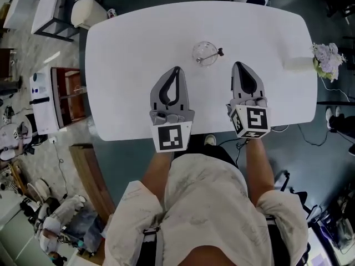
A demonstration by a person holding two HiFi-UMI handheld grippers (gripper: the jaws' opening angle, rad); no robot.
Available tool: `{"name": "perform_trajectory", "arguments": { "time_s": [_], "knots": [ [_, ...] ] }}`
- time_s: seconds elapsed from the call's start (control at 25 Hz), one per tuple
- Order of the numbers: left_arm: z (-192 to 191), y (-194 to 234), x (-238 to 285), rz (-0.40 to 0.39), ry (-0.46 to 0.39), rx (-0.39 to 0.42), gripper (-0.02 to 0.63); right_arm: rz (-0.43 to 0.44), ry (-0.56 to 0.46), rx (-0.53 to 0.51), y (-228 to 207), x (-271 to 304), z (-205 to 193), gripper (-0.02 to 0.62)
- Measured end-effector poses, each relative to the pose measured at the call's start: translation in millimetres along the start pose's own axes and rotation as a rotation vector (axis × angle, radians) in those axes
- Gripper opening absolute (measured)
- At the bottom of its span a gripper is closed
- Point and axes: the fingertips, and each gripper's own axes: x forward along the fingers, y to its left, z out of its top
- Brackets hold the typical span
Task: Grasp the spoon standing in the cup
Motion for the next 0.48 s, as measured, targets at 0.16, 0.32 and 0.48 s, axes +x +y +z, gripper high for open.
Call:
{"name": "perform_trajectory", "arguments": {
  "time_s": [0.16, 0.32, 0.48],
  "knots": [
    [-17.1, 6.0, 16.9, -0.025, 0.017, -0.022, 0.004, -0.012, 0.043, 0.018, -0.1, 25.8, -20.9, 0.001],
    [-32.5, 11.5, 31.1, -0.043, 0.045, -0.039, 0.004, -0.002, 0.090, 0.049, 1.4, 45.1, -40.4, 0.044],
    [-42.0, 17.4, 41.4, -0.056, 0.065, -0.060, 0.004, 0.012, 0.133, 0.102, 2.5, 61.1, -57.7, 0.105]
  ]
}}
